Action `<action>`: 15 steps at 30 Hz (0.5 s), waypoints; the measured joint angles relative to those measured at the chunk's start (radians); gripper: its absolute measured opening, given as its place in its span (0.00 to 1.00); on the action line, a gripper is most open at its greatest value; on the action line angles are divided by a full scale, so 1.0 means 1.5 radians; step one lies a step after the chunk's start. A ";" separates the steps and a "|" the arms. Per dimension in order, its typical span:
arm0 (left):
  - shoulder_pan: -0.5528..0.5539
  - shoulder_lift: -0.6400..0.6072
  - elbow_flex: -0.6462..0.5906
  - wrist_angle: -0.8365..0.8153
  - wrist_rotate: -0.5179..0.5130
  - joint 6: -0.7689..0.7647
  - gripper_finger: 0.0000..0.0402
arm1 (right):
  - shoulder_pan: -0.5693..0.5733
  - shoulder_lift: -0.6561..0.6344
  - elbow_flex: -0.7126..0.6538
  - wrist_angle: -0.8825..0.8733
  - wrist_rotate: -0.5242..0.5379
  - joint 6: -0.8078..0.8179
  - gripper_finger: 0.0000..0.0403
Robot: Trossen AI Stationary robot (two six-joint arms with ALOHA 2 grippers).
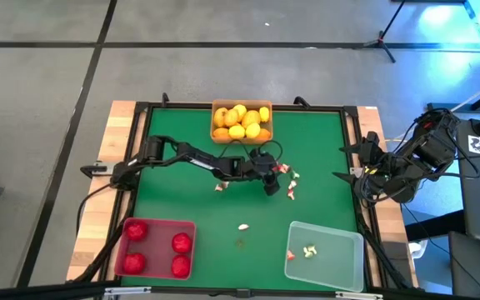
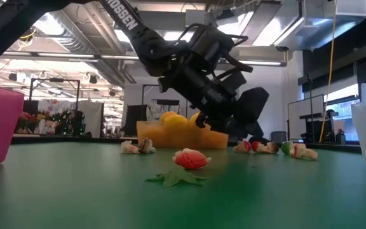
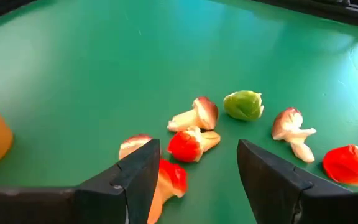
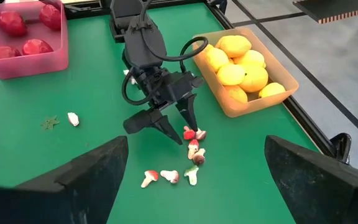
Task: Sort produce into baskets
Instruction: Put the red mushroom into the transparent bin
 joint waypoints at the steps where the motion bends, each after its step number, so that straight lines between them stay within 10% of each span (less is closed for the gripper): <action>1: 0.000 0.002 0.000 0.002 0.000 -0.001 0.52 | 0.000 0.000 0.000 0.000 0.000 0.000 0.93; 15: 0.002 0.019 -0.048 0.041 -0.013 -0.030 0.52 | 0.000 0.000 0.000 0.001 0.000 0.001 0.93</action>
